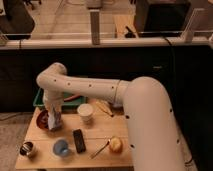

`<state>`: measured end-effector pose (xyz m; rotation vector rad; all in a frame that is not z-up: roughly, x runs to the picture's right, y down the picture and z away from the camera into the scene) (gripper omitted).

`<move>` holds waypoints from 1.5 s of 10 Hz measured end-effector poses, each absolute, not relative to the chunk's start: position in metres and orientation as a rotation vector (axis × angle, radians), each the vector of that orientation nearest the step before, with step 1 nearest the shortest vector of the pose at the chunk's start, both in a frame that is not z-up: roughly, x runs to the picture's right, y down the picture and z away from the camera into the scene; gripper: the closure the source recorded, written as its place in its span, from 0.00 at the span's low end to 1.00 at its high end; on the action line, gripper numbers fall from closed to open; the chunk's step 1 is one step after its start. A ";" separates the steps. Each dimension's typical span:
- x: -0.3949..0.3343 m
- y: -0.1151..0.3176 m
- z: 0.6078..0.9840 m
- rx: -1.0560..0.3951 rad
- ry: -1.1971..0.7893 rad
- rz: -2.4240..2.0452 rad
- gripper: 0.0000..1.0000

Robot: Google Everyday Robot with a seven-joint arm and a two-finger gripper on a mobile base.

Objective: Place towel in metal cup

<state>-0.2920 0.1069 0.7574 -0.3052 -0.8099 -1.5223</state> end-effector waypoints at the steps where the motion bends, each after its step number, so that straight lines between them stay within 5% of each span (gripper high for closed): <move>1: -0.309 0.109 0.755 -0.277 -0.860 -1.551 1.00; 9: -0.384 0.180 0.693 -0.143 -1.119 -1.699 1.00; 15: -0.400 0.212 0.693 -0.168 -1.176 -1.773 1.00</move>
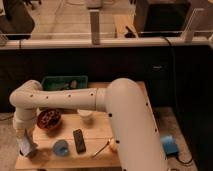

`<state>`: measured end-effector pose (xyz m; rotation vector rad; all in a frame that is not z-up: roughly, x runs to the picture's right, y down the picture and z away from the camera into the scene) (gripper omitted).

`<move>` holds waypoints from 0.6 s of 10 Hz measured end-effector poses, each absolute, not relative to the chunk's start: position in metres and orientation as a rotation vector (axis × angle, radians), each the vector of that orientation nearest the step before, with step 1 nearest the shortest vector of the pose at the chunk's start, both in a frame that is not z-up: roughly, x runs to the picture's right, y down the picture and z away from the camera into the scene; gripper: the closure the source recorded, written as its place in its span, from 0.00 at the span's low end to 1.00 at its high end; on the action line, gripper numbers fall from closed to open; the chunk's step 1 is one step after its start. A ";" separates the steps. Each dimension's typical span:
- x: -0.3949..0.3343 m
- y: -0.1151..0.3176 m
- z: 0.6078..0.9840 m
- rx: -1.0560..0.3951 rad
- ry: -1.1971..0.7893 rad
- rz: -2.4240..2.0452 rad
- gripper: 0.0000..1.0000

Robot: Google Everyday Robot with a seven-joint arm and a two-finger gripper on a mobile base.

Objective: Place towel in metal cup

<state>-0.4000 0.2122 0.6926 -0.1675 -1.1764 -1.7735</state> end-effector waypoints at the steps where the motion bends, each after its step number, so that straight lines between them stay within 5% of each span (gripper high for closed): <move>1: -0.399 0.212 0.694 -0.172 -1.178 -1.774 1.00; 3: -0.401 0.217 0.698 -0.180 -1.189 -1.783 0.95; 6: -0.405 0.224 0.700 -0.196 -1.195 -1.796 0.66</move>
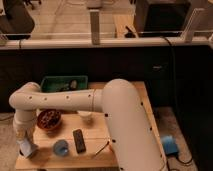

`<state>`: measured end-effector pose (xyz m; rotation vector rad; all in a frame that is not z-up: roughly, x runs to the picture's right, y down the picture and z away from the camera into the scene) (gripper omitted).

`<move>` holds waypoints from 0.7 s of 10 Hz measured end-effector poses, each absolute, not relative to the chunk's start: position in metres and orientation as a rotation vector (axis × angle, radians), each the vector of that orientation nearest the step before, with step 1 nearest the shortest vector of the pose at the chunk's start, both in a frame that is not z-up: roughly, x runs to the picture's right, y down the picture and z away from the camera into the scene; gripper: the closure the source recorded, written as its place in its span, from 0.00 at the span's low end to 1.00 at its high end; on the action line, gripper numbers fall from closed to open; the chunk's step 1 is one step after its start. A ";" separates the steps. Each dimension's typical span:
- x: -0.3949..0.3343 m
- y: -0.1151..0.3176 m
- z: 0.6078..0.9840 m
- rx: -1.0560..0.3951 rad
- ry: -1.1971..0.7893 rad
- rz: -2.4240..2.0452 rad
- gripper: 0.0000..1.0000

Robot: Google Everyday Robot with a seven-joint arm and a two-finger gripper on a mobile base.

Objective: Place towel in metal cup

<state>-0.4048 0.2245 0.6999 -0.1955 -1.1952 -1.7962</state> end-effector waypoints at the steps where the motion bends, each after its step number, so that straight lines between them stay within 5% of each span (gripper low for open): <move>1: -0.406 0.228 0.700 -0.201 -1.199 -1.801 0.56; 4: -0.414 0.236 0.699 -0.214 -1.209 -1.812 0.27; 7: -0.419 0.242 0.699 -0.228 -1.214 -1.817 0.20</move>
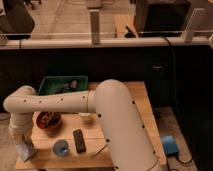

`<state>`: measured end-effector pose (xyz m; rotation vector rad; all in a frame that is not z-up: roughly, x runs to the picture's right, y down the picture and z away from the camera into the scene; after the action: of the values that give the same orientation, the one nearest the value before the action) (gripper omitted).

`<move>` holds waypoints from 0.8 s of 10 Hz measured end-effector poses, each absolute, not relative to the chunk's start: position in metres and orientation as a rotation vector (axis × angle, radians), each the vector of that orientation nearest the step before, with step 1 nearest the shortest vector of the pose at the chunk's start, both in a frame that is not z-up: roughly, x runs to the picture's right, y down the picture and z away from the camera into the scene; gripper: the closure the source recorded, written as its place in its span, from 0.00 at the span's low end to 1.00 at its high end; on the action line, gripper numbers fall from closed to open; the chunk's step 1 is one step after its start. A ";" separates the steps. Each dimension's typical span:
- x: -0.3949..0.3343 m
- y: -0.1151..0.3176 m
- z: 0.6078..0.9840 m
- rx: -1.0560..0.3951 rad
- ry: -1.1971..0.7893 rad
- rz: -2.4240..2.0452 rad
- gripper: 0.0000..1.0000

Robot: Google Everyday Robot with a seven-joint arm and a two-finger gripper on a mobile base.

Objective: Place towel in metal cup

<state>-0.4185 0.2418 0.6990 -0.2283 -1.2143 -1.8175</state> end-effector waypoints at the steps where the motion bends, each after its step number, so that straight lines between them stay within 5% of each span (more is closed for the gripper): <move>1: -0.418 0.242 0.699 -0.230 -1.214 -1.818 0.20; 8: -0.420 0.241 0.700 -0.272 -1.140 -1.847 0.20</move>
<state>-0.4198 0.2406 0.7002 -0.2716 -1.1398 -1.8468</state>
